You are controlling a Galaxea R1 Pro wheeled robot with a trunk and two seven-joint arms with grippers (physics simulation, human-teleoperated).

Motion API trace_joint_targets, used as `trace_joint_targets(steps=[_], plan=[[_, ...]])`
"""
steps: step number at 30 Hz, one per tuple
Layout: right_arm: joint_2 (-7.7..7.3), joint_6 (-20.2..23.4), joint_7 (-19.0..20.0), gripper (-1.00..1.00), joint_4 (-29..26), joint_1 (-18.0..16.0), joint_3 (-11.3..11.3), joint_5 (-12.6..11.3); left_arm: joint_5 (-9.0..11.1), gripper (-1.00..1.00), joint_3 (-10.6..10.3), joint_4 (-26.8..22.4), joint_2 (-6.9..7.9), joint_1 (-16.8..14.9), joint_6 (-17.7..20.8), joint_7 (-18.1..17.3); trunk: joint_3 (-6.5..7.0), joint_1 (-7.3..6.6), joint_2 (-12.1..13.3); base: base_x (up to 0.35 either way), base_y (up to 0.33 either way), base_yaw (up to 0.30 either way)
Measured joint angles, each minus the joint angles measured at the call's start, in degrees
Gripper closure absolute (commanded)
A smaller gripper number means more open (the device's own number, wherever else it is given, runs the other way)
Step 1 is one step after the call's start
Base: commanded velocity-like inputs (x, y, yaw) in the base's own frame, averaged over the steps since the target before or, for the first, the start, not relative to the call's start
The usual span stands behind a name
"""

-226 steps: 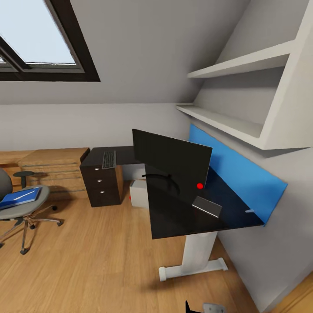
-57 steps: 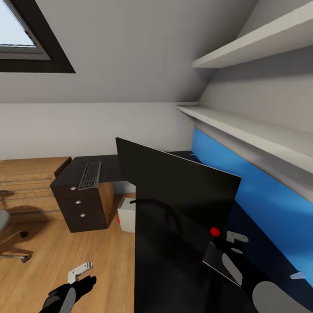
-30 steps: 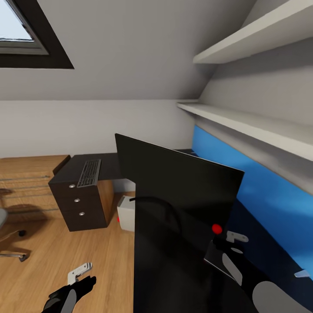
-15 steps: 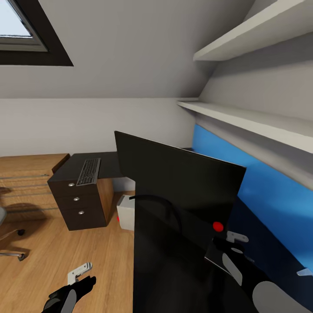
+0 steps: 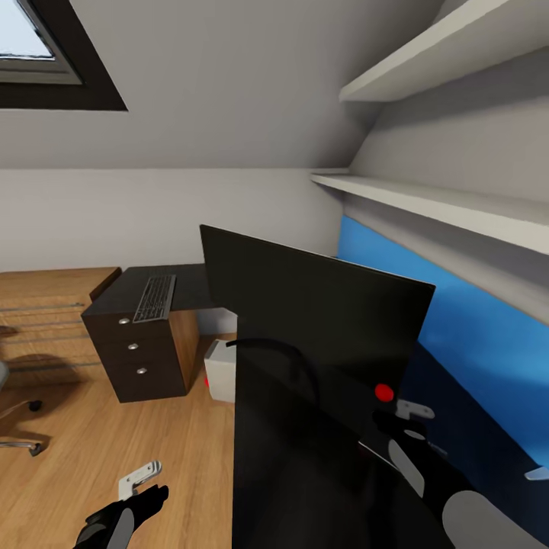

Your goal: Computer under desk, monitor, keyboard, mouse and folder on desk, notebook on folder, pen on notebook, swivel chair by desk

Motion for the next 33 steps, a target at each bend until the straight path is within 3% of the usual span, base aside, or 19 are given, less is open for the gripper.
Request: trace_joint_targets(steps=[3, 20, 33], plan=[[0.0, 0.0, 0.1, -1.0, -0.7, 0.0, 0.0, 0.1, 0.0, -1.0, 0.0, 0.0, 0.0, 0.0, 0.0, 0.0, -0.54, 0.66, -1.2, 0.0, 0.0, 0.0], [0.0, 0.0, 0.0, -1.0, -0.7, 0.0, 0.0, 0.0, -0.1, -1.0, 0.0, 2.4, 0.18, 0.0, -0.1, -0.1, -0.55, 0.67, -1.2, 0.0, 0.0, 0.0], [0.0, 1.8, 0.3, -1.0, -1.5, 0.0, -0.1, -0.5, -0.3, -1.0, 0.1, 2.6, 0.24, 0.0, -0.1, -0.2, -0.54, 0.67, -1.2, -0.098, 0.0, 0.0]])
